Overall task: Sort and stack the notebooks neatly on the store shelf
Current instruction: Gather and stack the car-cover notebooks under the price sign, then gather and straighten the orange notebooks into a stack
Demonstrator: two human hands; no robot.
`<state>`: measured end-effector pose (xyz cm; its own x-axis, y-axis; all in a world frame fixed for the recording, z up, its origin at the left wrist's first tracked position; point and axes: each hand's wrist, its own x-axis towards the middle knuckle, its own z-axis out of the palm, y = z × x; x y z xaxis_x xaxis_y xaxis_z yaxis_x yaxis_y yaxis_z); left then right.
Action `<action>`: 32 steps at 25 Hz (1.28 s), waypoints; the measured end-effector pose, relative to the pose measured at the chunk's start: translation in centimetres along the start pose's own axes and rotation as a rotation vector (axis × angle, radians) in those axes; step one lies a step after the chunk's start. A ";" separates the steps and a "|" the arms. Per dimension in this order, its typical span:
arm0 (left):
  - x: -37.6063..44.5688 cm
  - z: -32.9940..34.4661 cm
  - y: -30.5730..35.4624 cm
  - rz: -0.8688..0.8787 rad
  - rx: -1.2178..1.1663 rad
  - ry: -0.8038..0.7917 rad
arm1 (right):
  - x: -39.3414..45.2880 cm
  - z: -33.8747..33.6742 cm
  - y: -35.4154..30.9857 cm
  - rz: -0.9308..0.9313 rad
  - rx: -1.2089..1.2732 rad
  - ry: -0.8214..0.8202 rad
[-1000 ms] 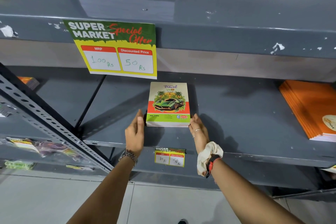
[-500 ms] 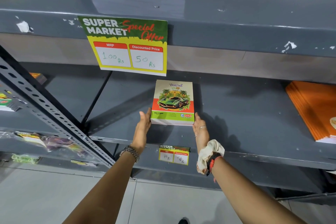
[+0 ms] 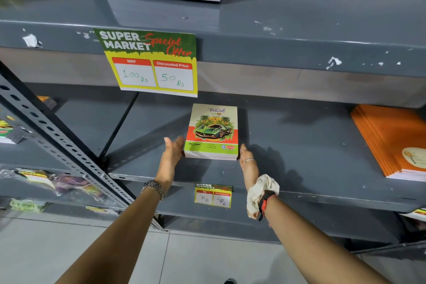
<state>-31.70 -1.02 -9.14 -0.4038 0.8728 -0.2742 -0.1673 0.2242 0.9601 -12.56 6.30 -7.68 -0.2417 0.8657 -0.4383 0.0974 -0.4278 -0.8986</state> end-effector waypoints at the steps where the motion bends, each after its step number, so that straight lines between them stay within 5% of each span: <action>1: -0.2 0.4 0.5 0.044 -0.011 0.111 | 0.0 -1.0 0.4 -0.030 0.004 0.002; 4: -1.1 2.6 2.4 0.201 0.007 0.320 | -0.8 -4.9 0.7 -0.168 0.017 0.080; 12: -2.2 16.5 2.7 0.386 0.069 0.349 | -2.3 -25.0 -2.0 -0.471 -0.045 0.306; 19: -4.6 33.6 0.4 0.293 0.108 0.246 | -3.7 -44.4 -2.4 -0.491 -0.056 0.449; 22: -5.4 39.9 -0.7 0.177 0.183 0.099 | -3.8 -49.6 -2.2 -0.412 -0.266 0.510; 26: -6.2 47.4 -1.9 0.112 0.529 -0.134 | -2.2 -54.4 -1.4 -0.371 -0.663 0.402; 32: -6.7 52.0 -1.6 0.311 0.731 -0.106 | 0.4 -55.4 -1.2 -0.349 -0.640 0.275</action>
<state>18.04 15.35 -6.01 -0.2417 0.9702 -0.0166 0.5856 0.1595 0.7947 40.74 21.50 -7.85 -0.1210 0.9918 -0.0421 0.6179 0.0420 -0.7852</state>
